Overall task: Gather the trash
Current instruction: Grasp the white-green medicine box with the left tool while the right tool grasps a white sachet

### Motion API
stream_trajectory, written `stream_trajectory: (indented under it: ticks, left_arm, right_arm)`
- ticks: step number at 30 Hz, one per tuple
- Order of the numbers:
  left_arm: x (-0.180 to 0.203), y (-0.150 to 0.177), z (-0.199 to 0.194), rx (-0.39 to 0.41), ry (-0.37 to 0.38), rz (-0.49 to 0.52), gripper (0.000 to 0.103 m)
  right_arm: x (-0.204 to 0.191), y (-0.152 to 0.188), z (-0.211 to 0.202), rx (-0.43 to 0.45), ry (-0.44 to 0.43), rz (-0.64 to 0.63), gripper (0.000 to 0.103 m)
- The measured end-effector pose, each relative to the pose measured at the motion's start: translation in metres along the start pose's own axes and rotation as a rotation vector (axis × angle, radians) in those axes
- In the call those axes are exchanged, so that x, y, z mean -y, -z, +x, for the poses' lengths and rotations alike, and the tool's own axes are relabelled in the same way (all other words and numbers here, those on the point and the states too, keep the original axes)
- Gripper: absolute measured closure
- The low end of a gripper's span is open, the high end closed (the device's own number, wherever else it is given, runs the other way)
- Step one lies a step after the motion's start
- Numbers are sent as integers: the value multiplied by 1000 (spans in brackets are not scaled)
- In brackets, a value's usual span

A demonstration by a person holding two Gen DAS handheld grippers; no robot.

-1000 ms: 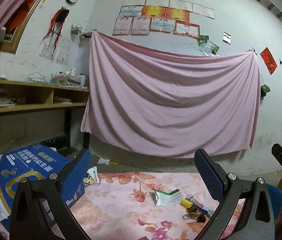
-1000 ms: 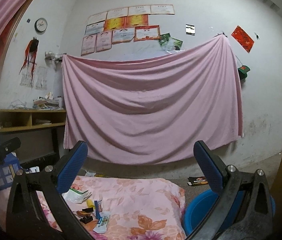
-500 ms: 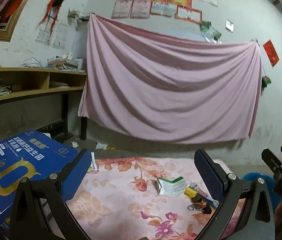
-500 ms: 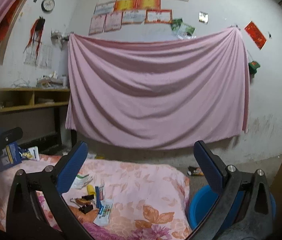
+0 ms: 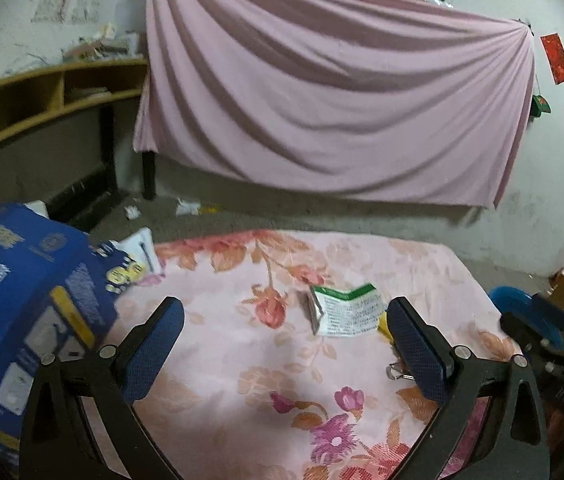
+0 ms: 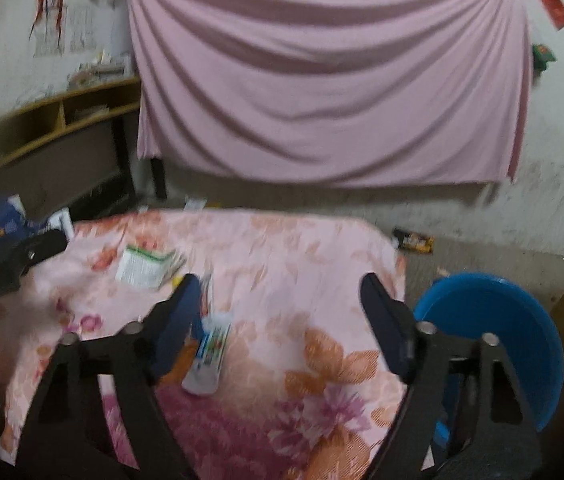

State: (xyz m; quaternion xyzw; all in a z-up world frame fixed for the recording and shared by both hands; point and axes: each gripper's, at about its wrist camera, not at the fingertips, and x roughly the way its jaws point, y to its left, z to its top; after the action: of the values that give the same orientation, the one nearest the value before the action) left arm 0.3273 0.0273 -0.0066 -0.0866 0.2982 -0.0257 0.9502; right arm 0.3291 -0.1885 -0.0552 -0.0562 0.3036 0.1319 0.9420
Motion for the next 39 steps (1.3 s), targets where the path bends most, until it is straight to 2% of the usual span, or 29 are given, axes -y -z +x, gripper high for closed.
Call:
stream_trajectory:
  ticks: [4,6,10,11,17,18,27,33,39]
  left_arm:
    - [1,0,18,-82,50,5,28]
    - [2,-2,29,-132,77,3,42]
    - [0,-1,52,-244,139,-15,50]
    - [-1,0,56,-265,141,-24,56]
    - [1,-4,66,-284,156,-15,58]
    - [2,-4,69,-293,158,-14,61]
    - [4,-8,80,-315,173,-33,67]
    - [6,-8,87,-339,179,-34,87]
    - [6,-7,85,-326,214,-22,96]
  right_arm:
    - [-8,4,11,-81,-51,-32,20]
    - [-13,7,15,-115,-72,-52,26]
    - [-24,11,24,-182,-109,-100,30]
    - [-27,13,25,-194,-111,-115,32]
    - [-34,19,40,-273,-99,-148,41]
    - [-33,20,42,-282,-101,-144,43]
    - [-16,13,57,-312,-98,-66,54]
    - [-7,9,64,-315,-86,-26,55]
    - [-6,8,65,-306,-88,-22,55]
